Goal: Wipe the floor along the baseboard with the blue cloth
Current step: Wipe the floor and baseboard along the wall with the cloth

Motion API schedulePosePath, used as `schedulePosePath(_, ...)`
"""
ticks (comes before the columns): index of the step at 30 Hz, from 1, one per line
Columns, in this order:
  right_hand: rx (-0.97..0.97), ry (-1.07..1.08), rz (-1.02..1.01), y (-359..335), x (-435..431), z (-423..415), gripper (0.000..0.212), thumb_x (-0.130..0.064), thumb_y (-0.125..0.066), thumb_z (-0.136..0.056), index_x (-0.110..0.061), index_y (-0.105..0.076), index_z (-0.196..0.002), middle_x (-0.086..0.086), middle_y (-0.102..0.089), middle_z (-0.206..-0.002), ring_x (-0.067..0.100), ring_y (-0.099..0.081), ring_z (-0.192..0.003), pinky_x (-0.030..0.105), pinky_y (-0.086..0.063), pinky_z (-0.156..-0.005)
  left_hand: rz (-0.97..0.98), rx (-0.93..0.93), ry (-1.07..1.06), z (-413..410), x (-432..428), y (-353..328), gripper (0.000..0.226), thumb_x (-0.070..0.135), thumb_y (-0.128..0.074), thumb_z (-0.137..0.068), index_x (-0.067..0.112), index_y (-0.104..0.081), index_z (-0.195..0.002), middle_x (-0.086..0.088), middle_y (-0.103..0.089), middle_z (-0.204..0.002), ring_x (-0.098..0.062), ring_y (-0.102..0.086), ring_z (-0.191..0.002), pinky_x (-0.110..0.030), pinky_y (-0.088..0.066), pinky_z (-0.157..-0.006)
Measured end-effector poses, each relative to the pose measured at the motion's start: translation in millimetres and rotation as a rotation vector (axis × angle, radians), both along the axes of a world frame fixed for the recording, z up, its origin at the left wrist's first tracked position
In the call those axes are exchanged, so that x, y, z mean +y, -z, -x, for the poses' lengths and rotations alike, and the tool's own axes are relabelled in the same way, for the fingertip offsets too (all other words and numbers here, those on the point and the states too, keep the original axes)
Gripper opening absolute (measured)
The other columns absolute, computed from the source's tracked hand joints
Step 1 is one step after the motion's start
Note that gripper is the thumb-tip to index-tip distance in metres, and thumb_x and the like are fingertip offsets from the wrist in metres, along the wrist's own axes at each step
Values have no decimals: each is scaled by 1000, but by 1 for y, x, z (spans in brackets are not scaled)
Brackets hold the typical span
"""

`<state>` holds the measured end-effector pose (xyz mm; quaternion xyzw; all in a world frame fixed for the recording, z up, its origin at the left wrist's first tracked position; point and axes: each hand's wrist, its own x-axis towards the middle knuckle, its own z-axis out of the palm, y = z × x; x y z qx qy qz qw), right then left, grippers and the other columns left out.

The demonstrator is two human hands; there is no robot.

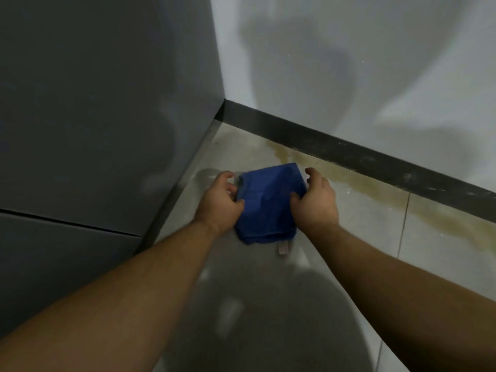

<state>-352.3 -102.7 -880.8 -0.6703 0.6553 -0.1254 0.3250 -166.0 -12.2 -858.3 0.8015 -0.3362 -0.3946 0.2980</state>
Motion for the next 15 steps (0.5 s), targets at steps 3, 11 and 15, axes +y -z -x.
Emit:
schedulePosePath(3,183,-327,254,15,7,-5,59,-38,-61,-92,-25,-41,-145,8,-47,-149,32,-45,-135,52,-40,-113,-39,-268,180,-8,14,15,53,18,-73,-81,16,-57,-132,-10,-60,-128,-31,-57,-120,-44,-49,-103)
schedulePosePath(11,383,-651,125,57,7,-46,77,-83,-10,-89,-47,1,-157,-4,13,-170,28,15,-154,60,10,-120,-145,-532,370,-10,24,42,72,41,-68,-82,14,-41,-143,-13,-29,-160,-34,-18,-152,-48,-20,-124)
schedulePosePath(15,447,-617,154,66,26,-43,72,-72,-10,-93,-44,8,-157,-1,20,-168,30,23,-152,60,15,-119,-119,-563,419,-15,27,48,71,42,-64,-88,16,-37,-149,-12,-23,-164,-33,-14,-154,-46,-16,-126)
